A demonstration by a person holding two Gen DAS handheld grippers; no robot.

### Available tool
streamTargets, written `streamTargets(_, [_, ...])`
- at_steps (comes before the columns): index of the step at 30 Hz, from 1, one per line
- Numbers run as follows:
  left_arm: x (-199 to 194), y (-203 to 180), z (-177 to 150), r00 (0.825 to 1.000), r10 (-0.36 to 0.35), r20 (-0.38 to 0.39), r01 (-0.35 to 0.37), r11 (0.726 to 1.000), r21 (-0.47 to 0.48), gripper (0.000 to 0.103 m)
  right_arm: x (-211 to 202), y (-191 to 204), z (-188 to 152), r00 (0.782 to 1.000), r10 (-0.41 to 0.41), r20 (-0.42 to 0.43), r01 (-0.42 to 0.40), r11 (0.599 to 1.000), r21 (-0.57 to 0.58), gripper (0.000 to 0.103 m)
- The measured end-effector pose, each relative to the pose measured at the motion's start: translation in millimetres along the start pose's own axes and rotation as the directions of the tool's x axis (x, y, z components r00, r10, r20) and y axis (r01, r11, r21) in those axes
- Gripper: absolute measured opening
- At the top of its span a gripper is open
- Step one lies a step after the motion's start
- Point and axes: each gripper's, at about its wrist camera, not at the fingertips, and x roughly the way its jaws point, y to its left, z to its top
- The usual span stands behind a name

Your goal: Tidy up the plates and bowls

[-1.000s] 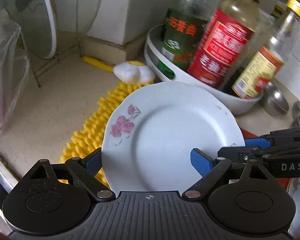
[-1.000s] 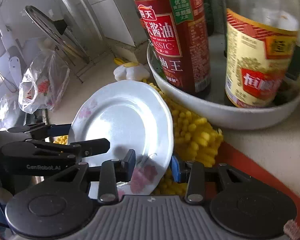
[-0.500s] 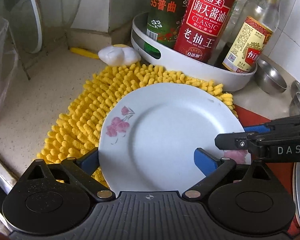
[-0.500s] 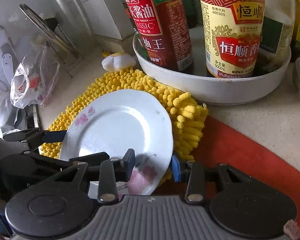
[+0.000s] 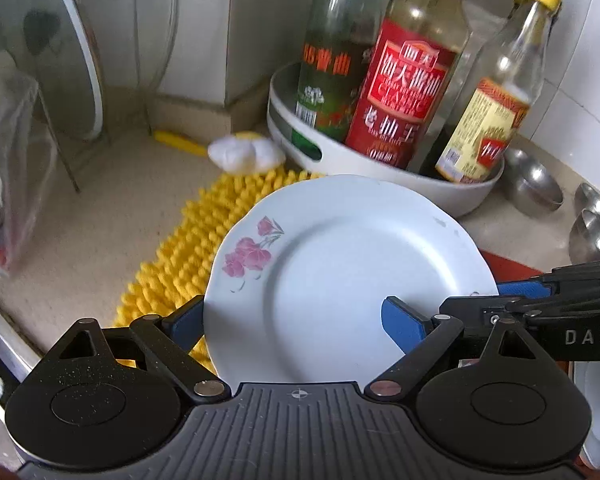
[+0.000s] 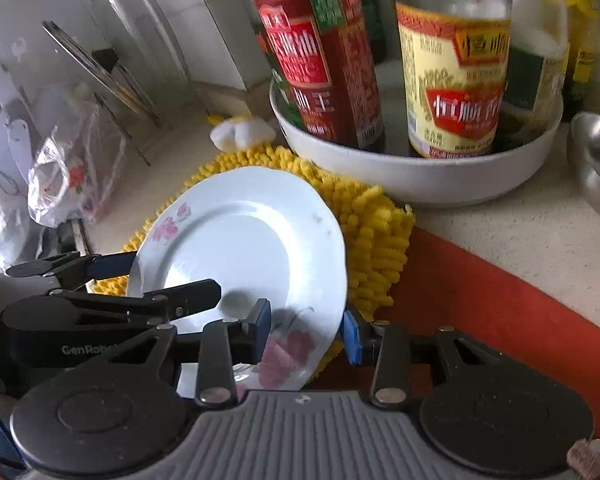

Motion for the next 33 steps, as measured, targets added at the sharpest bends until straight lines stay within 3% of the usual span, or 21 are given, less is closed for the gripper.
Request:
streamTargets(14, [-22.3,-29.3,2.3,0.997,-0.057,0.048,0.054,0.997,0.062,0.095,-48.0,-3.8,-7.0,0.994,-0.039,0.107,0.034,0.999,0.041,0.035])
streamTargets(24, [-40.5,-88.4,-9.1,0.994,-0.089,0.064,0.079,0.986,0.145,0.095,-93.9,-30.3,-38.5,0.983,-0.060,0.174,0.042,0.994,0.103,0.035])
streamTargets(33, [-45.7,-160.7,-27.8,0.985,-0.168,0.032,0.155,0.957,0.246,0.095,-145.4,-70.9,-86.3,0.971,-0.133,0.200,0.092,0.975,0.202,0.035])
